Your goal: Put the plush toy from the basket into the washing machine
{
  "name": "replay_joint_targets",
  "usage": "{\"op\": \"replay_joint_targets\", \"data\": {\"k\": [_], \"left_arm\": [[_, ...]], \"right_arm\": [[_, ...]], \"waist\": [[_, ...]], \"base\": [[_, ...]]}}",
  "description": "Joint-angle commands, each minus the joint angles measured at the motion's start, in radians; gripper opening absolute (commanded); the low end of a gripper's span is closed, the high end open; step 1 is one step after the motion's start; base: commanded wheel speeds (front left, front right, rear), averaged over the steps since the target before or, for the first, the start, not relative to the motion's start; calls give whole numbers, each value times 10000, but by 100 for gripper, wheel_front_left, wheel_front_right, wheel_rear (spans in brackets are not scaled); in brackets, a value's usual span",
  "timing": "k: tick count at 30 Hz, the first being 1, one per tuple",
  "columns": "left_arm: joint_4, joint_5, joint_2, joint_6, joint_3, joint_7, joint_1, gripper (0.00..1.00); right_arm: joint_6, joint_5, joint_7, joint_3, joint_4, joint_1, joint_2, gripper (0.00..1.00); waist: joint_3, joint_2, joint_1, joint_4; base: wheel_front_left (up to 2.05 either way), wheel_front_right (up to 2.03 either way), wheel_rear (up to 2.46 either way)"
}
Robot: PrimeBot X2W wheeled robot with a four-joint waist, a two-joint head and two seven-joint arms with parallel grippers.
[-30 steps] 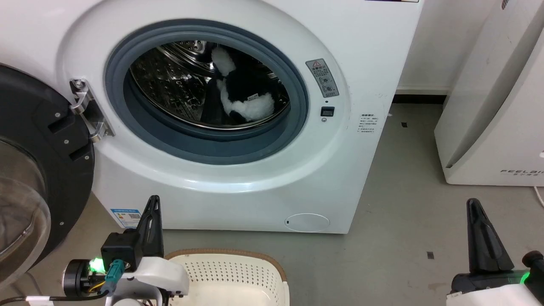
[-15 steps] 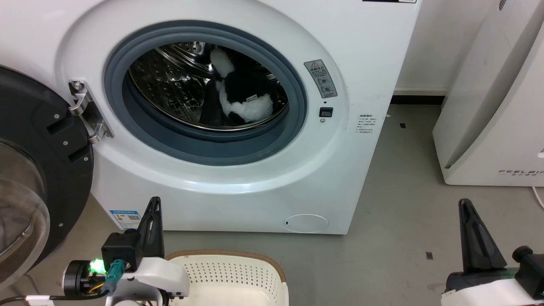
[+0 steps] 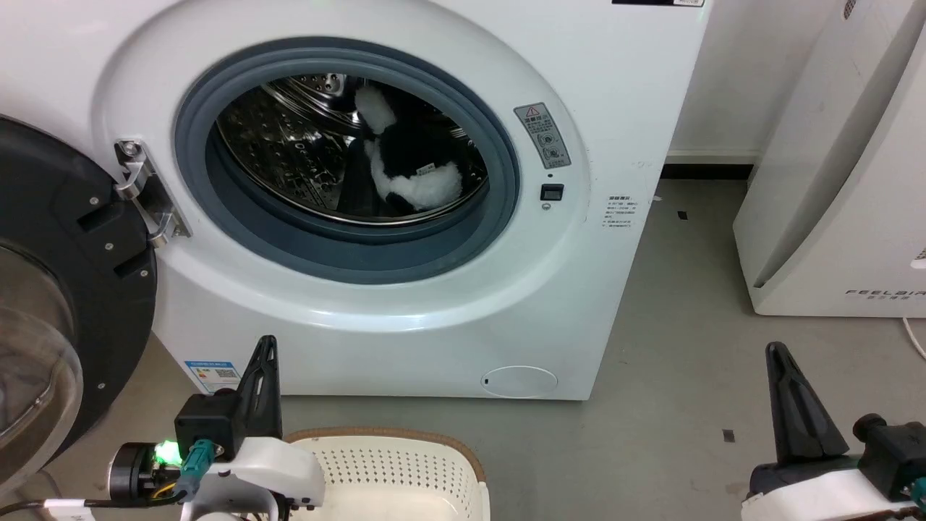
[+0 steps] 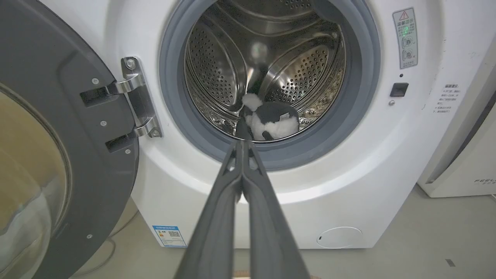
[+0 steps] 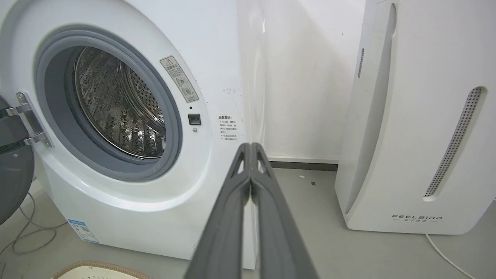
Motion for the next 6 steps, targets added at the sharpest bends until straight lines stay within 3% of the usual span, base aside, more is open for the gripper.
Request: {"op": "replay_joint_targets", "data": {"k": [1,6], "left_arm": [[-101,103,-12,-14,-15,42,158,0],[-183,114,-19,-26,-20,144,191,0]], "right_arm": [[-2,-148,50,33,68,-186,-2,0],[-3,-226,153,74,130,-227,-2,0]], "waist": [[-4,0,0,-5],[-17,0,0,-21]], "base": [[0,0,0],[0,0,0]]}}
